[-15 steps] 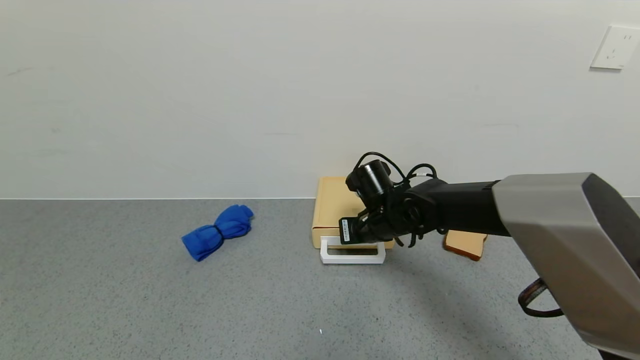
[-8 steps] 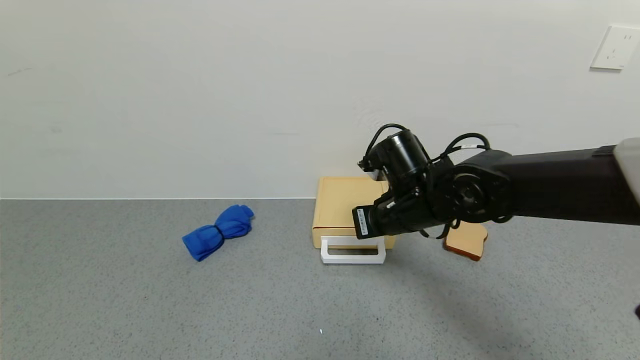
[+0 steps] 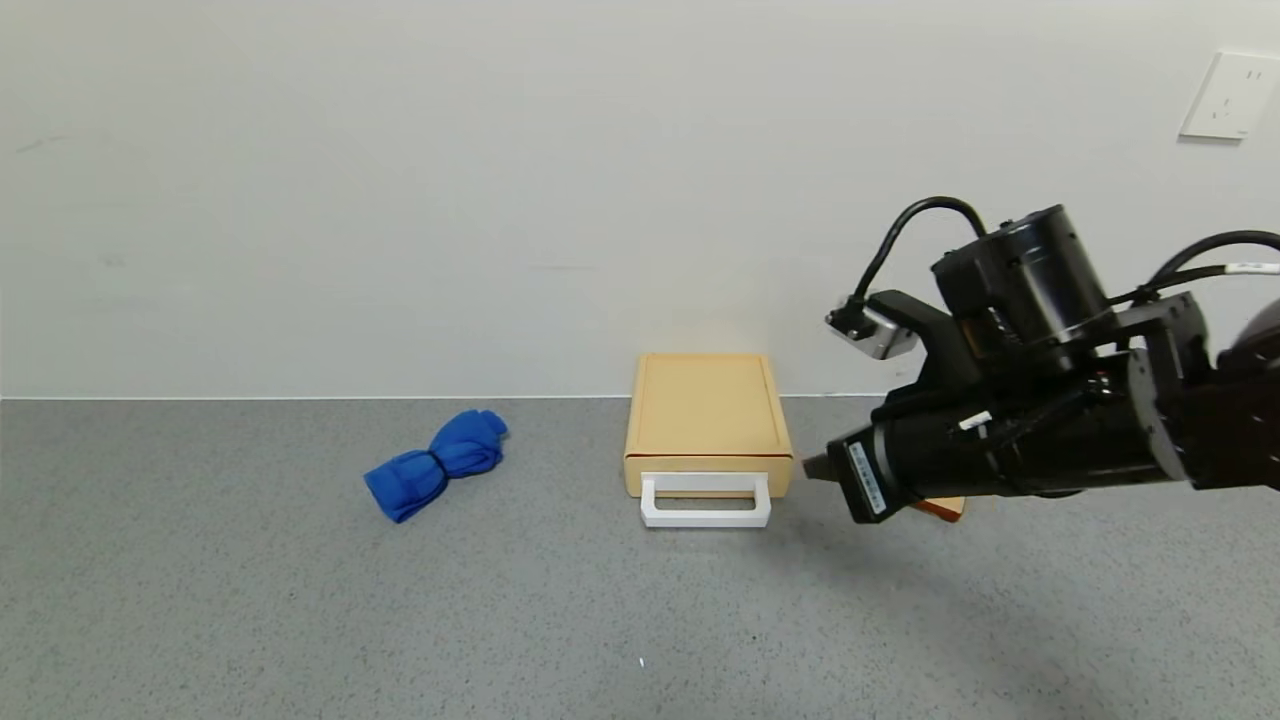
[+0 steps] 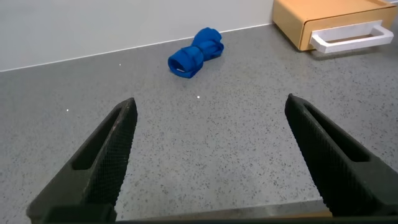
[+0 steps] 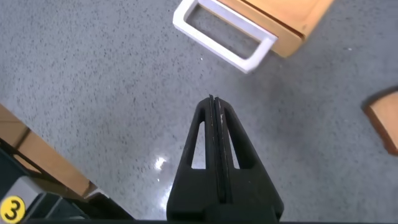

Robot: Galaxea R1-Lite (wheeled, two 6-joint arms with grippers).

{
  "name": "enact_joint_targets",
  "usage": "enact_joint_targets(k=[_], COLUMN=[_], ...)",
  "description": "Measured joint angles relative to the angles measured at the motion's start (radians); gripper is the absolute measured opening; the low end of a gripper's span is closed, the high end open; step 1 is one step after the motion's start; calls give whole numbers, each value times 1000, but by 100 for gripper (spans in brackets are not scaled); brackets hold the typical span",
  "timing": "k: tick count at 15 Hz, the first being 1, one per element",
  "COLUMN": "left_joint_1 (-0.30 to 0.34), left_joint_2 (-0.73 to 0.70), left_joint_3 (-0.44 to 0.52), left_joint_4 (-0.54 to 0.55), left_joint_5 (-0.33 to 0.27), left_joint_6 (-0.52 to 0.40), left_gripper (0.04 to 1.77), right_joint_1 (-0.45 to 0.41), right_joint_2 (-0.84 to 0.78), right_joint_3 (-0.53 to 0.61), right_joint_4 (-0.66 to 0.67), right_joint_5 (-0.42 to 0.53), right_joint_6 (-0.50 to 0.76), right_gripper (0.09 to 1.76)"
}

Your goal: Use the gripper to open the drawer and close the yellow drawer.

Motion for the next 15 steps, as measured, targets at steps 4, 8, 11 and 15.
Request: enact_joint_targets(k=[4, 8, 11, 15], left_joint_1=[0, 0, 0, 0], left_joint_2=[0, 0, 0, 0], left_joint_3=[0, 0, 0, 0], left_joint_4=[1, 0, 0, 0], left_joint_5=[0, 0, 0, 0], left_joint_6=[0, 0, 0, 0], left_gripper=[172, 172, 172, 172], right_joint_1=[-25, -51, -72, -132], right_joint_2=[-129, -208, -274, -378], right_joint_3=[160, 275, 353, 450], right_joint_4=[-94, -184, -243, -254], right_joint_5=[36, 43, 44, 44], right_joint_6=[-7, -3, -2, -2], right_gripper=[74, 112, 131, 147])
